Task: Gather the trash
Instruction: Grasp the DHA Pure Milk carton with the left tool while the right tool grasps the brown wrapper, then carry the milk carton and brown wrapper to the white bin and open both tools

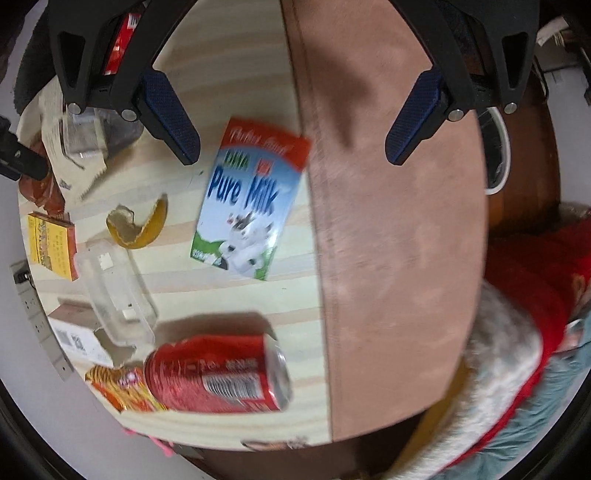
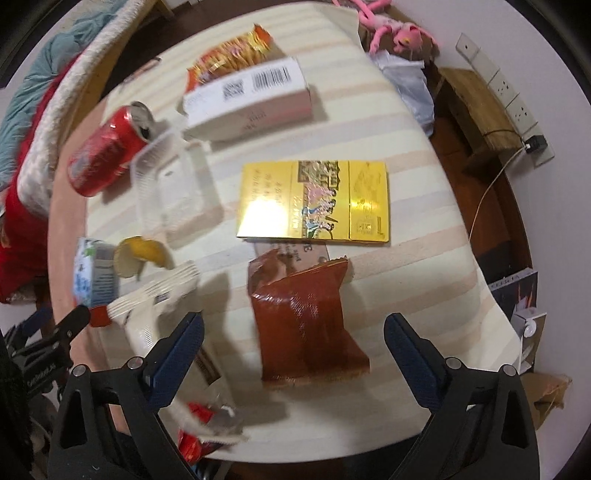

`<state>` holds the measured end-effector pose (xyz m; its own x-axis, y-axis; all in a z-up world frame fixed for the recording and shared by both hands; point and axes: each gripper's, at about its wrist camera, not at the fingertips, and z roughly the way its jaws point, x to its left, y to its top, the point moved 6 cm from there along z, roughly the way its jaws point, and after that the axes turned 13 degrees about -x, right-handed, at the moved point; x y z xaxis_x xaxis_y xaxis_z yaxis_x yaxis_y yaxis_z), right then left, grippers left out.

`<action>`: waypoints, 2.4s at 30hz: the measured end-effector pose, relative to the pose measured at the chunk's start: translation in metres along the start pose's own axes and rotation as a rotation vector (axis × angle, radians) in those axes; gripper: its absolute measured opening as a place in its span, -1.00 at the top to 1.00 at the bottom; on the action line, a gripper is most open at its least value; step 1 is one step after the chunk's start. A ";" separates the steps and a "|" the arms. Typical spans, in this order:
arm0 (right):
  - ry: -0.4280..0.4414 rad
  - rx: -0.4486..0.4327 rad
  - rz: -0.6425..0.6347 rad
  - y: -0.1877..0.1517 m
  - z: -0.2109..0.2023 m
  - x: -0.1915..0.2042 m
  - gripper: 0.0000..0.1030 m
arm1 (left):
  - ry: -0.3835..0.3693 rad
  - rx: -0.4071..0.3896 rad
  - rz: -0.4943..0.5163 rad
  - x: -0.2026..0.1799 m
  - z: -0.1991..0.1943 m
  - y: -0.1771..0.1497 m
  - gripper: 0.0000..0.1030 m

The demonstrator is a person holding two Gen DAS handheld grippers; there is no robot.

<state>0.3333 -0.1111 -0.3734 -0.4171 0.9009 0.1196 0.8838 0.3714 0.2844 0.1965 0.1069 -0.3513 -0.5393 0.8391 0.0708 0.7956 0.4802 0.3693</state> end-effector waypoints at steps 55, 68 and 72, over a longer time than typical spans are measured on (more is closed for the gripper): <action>0.480 -0.160 -0.551 -0.075 -0.141 0.439 0.15 | 0.241 -0.463 -0.447 0.325 -0.211 -0.071 0.05; 0.416 0.138 -0.648 -0.173 0.077 0.594 0.15 | 0.095 -0.157 -0.764 0.470 -0.020 -0.161 0.05; 0.370 0.180 -0.677 -0.186 0.124 0.608 0.15 | 0.065 -0.083 -0.828 0.486 0.028 -0.179 0.05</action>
<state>-0.0580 0.3951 -0.4710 -0.8920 0.3444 0.2927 0.4198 0.8712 0.2544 -0.1996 0.4358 -0.4091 -0.9577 0.2055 -0.2013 0.1133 0.9127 0.3927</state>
